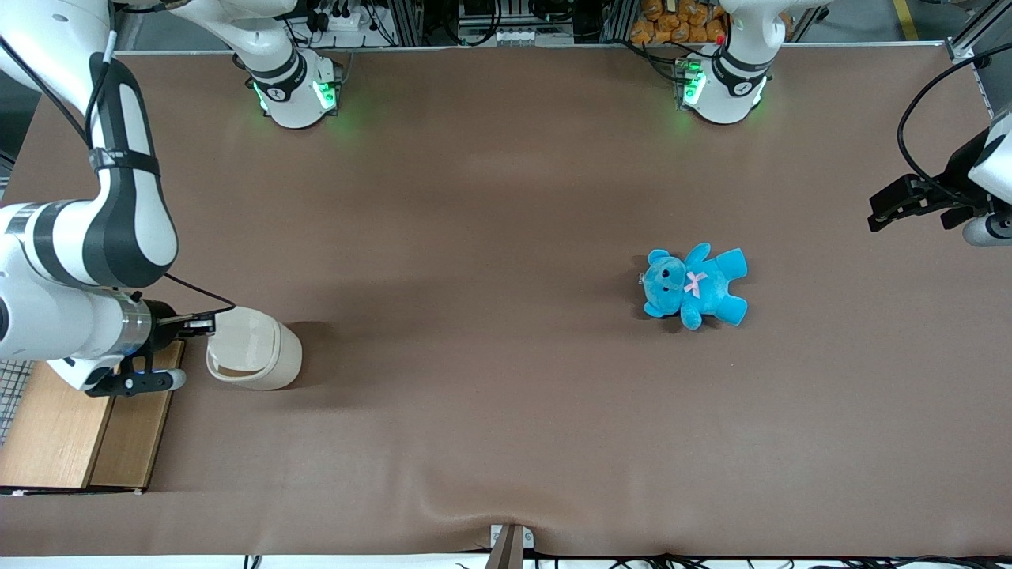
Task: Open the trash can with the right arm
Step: 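Push the lid edge with the right gripper to swing the lid open, then lift the right gripper away from the opened trash can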
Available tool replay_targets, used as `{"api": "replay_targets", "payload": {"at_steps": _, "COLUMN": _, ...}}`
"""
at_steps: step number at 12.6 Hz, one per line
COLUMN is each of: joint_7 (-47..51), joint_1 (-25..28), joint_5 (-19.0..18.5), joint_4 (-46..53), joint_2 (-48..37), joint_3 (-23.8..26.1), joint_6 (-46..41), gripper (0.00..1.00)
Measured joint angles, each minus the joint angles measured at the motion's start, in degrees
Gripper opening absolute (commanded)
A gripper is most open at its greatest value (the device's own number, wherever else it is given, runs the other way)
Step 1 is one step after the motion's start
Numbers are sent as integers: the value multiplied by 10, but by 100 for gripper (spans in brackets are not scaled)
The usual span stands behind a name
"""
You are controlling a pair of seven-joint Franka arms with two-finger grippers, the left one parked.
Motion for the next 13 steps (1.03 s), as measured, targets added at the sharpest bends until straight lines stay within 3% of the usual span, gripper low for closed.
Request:
{"api": "replay_targets", "payload": {"at_steps": 2, "joint_7": 30, "joint_1": 2, "joint_5": 8, "joint_4": 7, "joint_2": -6, "joint_3": 12, "joint_6": -27, "gripper": 5}}
{"api": "replay_targets", "payload": {"at_steps": 3, "joint_7": 39, "joint_1": 2, "joint_5": 8, "joint_4": 16, "joint_2": -7, "joint_3": 18, "joint_6": -41, "gripper": 21}}
{"api": "replay_targets", "payload": {"at_steps": 4, "joint_7": 44, "joint_1": 2, "joint_5": 8, "joint_4": 26, "joint_2": -8, "joint_3": 21, "joint_6": -52, "gripper": 28}}
{"api": "replay_targets", "payload": {"at_steps": 5, "joint_7": 45, "joint_1": 2, "joint_5": 9, "joint_4": 34, "joint_2": -9, "joint_3": 23, "joint_6": -59, "gripper": 55}}
{"api": "replay_targets", "payload": {"at_steps": 6, "joint_7": 46, "joint_1": 2, "joint_5": 9, "joint_4": 37, "joint_2": -9, "joint_3": 24, "joint_6": -62, "gripper": 100}}
{"api": "replay_targets", "payload": {"at_steps": 13, "joint_7": 46, "joint_1": -5, "joint_5": 10, "joint_4": 105, "joint_2": -19, "joint_3": 21, "joint_6": -135, "gripper": 100}}
